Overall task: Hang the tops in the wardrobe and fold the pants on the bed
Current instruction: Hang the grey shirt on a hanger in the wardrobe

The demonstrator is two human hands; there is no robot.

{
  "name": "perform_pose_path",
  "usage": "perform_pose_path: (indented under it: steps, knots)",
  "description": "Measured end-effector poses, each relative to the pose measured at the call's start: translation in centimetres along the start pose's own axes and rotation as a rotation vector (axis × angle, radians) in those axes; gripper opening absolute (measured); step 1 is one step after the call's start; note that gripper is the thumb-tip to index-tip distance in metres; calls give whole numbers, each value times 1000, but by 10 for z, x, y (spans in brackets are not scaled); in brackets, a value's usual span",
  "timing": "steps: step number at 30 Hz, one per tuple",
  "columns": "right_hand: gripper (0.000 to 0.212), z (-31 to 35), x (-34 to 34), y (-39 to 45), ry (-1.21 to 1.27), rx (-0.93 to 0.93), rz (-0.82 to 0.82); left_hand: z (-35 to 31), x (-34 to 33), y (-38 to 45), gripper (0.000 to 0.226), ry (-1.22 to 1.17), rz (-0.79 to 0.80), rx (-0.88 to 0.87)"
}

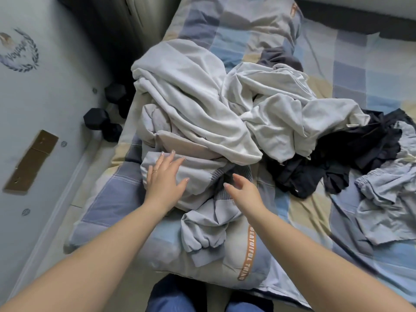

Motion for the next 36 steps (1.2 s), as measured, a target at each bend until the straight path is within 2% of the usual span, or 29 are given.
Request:
perform_pose_path:
  steps: [4,7,9,12,14,16,19,21,25,26,29,32,33,35,36]
  knots:
    - [51,8,-18,36,188,-48,0,12,-30,26,83,301,254,17]
    - [57,6,-28,49,400,-168,-8,17,-45,27,79,425,359,4]
    - [51,7,-35,53,484,-212,0,18,-56,23,70,358,455,-7]
    - [9,22,-37,43,396,-176,7,7,-66,8,67,61,622,-38]
    - [18,32,-34,26,361,-148,48,-7,-62,-3,66,-170,663,-58]
    - [27,37,-27,5,386,-155,94,-19,-48,-8,56,-336,594,-52]
    - [32,46,-13,-35,389,-171,144,-28,-11,-1,33,-583,322,96]
    - [37,59,-7,-68,404,-152,195,-41,17,2,25,-710,217,198]
    - [42,86,-12,-126,349,-47,286,-70,42,-8,16,-930,374,408]
    - [42,94,-11,-140,316,-6,299,-79,52,-12,11,-945,393,414]
    - [49,110,-8,-177,224,122,336,-97,83,-18,25,-905,396,356]
    - [44,111,3,-199,185,137,309,-123,121,-31,30,-919,390,253]
    - [32,113,12,-207,235,123,282,-132,135,-35,31,-930,380,223]
    - [7,106,30,-211,444,-25,220,-151,158,-42,32,-919,369,136]
    - [20,102,38,-212,576,-113,219,-162,168,-46,33,-912,374,84]
Point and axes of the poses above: each hand's wrist, its own y-axis towards the middle knuckle, its own x-axis out of the back of the hand, z = x × y, the point moved 7 cm from there along y, towards the middle knuckle, and after that the axes turned 10 degrees about -x, right-handed, at the moved point
